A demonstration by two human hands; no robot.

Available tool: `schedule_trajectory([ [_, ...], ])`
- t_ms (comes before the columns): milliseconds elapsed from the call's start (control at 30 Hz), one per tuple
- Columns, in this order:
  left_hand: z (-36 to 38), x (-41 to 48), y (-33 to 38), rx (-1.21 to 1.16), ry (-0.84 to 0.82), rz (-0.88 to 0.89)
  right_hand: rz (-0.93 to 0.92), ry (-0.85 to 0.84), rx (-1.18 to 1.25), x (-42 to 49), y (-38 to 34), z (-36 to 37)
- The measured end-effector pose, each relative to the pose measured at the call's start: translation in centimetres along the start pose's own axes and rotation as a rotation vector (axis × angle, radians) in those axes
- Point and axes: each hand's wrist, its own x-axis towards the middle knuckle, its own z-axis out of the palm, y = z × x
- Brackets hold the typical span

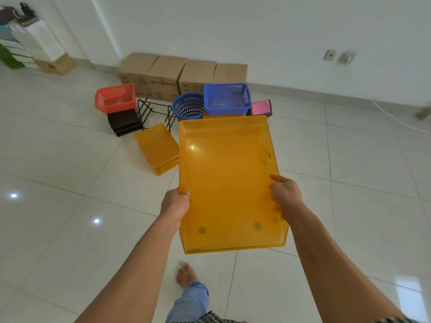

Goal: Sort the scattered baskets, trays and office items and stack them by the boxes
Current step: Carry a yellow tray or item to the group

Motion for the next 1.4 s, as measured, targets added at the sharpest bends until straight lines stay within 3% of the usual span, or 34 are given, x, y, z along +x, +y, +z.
schedule_trajectory([
  [267,-8.5,10.0,4.5,0.019,0.028,0.0,-0.007,-0.019,-0.011,4.1,-9.3,10.2],
  [600,-14.3,18.9,9.5,-0.046,0.097,-0.003,-0.066,-0.082,-0.076,10.4,-19.2,17.8],
  [867,-20.0,24.4,13.4,-0.116,0.273,-0.102,-0.137,-0.25,-0.091,16.0,-27.2,26.3],
  [1100,-24.6,26.7,13.0,-0.268,0.378,-0.156,-0.272,-0.4,-0.228,17.8,-34.0,33.8],
  [1400,-31.2,31.2,11.3,-0.34,0.467,-0.2,-0.243,-0.46,-0.311,17.8,-38.0,43.3],
])
